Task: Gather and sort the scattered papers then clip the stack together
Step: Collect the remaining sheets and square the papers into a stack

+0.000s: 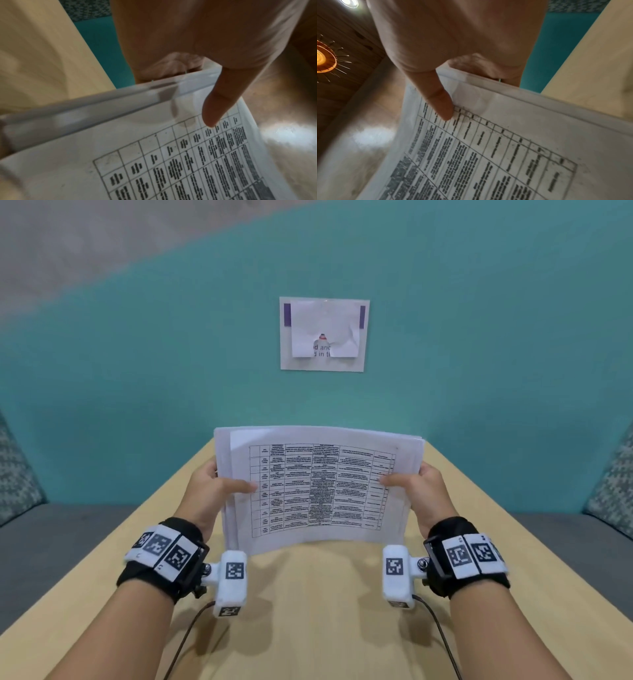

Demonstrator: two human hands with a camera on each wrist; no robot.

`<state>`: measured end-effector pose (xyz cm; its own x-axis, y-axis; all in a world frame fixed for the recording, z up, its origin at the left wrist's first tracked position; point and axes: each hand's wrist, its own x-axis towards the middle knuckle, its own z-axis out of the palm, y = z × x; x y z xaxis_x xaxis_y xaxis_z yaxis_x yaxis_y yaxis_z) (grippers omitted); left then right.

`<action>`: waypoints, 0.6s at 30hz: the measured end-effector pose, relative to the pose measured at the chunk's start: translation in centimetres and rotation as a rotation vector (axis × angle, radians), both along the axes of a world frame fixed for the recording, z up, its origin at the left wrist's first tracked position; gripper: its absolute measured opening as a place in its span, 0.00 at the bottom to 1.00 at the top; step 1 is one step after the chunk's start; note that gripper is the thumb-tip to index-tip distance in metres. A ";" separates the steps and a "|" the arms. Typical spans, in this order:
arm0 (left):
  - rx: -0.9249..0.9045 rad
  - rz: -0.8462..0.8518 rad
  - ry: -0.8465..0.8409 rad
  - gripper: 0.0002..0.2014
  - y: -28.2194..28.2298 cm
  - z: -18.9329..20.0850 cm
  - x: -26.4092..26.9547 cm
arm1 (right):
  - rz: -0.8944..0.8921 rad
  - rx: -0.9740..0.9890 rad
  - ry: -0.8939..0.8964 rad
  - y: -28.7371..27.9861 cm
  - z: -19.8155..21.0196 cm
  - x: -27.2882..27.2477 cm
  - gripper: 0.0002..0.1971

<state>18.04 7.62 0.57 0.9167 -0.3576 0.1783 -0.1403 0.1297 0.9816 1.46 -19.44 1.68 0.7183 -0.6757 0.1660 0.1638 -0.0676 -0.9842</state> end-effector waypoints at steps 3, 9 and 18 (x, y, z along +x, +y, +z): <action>-0.033 0.011 0.016 0.20 -0.4 0.0 -0.1 | -0.002 -0.004 0.008 0.2 0.0 0.3 0.13; -0.107 0.042 -0.020 0.21 -0.1 1.6 0.1 | 0.018 -0.051 -0.071 0.5 2.0 0.2 0.12; -0.023 0.009 0.039 0.21 0.4 -0.2 0.4 | 0.055 -0.042 0.059 0.0 -0.1 -0.2 0.15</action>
<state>18.42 7.97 0.34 0.9263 -0.3455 0.1503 -0.1031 0.1514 0.9831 1.26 -19.44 1.60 0.7636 -0.6282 0.1494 0.1100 -0.1015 -0.9887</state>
